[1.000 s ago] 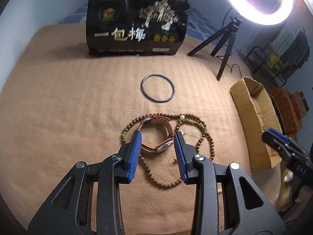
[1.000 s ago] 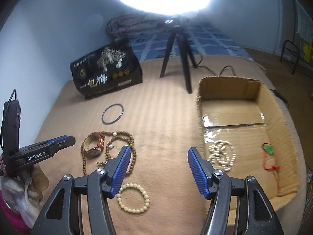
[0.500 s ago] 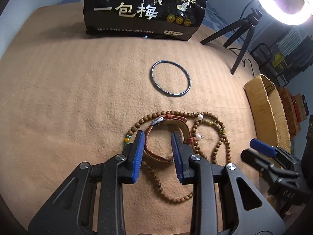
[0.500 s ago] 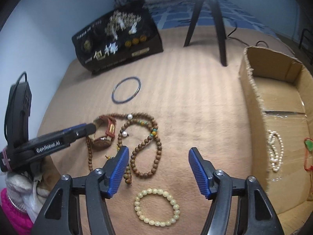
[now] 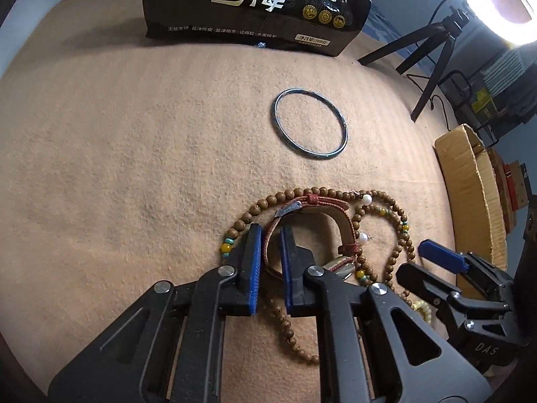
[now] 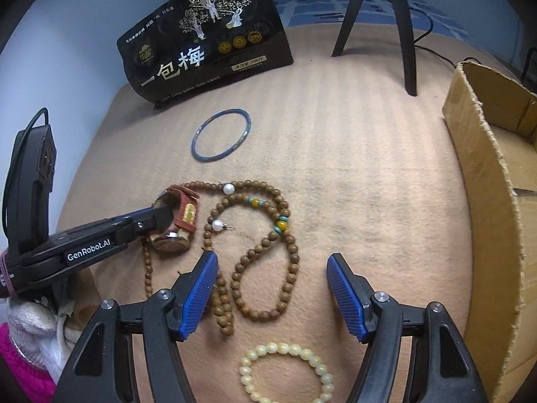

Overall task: Organize jewelry
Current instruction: 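Close the left tool on the red-strap watch while the right tool grasps the wooden bead strand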

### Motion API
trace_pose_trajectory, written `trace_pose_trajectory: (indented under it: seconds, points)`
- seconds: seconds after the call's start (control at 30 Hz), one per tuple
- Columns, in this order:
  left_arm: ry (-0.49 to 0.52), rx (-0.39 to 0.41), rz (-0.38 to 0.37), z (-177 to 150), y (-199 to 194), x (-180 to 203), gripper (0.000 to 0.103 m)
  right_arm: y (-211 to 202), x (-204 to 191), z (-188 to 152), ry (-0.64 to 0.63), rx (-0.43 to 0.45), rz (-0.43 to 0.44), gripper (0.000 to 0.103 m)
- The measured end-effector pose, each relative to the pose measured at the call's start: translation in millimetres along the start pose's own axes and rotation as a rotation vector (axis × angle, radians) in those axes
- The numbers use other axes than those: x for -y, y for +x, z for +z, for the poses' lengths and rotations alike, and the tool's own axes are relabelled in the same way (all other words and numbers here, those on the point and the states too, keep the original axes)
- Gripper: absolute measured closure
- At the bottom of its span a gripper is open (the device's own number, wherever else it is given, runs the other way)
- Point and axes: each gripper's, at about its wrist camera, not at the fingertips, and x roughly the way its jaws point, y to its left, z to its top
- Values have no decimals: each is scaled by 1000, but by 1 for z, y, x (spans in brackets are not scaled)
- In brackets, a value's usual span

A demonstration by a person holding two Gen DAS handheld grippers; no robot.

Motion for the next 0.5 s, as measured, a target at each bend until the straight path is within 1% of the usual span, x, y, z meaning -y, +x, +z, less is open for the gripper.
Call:
trace_pose_trajectory:
  seconds: [0.03,0.23,0.37,0.4,0.5]
  points:
    - [0,1,3,0,1,0,97,2,-2,0,-10,-1,-2,31]
    - [-15,7,-7,2,-1,-1,98,10,-13,-1,-62,-12,-39,29]
    - [-16,11,-20,2,-7,-3,98,13,-18,-2,-82,-17,-43,22]
    - [-16,12,-21,2,-8,-3,98,15,-20,-2,-96,-23,-50,20]
    - [-21,26,-23,3,-14,-5,98,20,-27,-4,-145,-24,-100,20]
